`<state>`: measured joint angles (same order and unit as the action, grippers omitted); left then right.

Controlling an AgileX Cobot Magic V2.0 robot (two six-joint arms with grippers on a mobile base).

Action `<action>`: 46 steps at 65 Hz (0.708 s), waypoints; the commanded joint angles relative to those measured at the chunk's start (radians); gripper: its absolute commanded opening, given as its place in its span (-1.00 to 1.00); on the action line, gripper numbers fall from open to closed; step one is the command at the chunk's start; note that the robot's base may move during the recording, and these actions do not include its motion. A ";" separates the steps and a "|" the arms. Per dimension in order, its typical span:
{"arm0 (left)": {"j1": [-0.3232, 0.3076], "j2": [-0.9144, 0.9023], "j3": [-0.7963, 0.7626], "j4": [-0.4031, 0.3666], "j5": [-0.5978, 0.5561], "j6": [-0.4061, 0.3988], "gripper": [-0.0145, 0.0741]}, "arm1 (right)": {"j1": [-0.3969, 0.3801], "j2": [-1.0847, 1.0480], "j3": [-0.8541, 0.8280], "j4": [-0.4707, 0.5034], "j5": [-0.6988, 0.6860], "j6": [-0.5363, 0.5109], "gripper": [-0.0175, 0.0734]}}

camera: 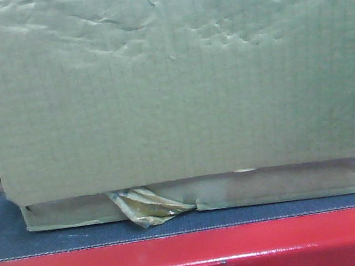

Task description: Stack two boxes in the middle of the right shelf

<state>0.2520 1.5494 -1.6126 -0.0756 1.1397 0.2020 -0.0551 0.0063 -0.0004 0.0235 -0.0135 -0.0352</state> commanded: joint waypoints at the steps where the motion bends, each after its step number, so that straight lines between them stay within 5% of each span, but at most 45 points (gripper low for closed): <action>1: 0.002 0.018 -0.014 -0.017 0.001 0.007 -0.55 | -0.006 -0.006 0.000 0.000 -0.017 -0.003 -0.97; 14: 0.002 0.076 -0.014 -0.037 0.010 0.007 0.15 | -0.006 -0.006 0.000 0.000 -0.017 -0.003 -0.97; 46: 0.002 0.253 -0.014 -0.043 -0.002 0.007 0.06 | -0.006 -0.006 0.000 0.000 -0.017 -0.003 -0.97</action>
<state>0.2520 1.7887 -1.6165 -0.1126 1.1538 0.2071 -0.0551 0.0063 -0.0004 0.0235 -0.0135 -0.0352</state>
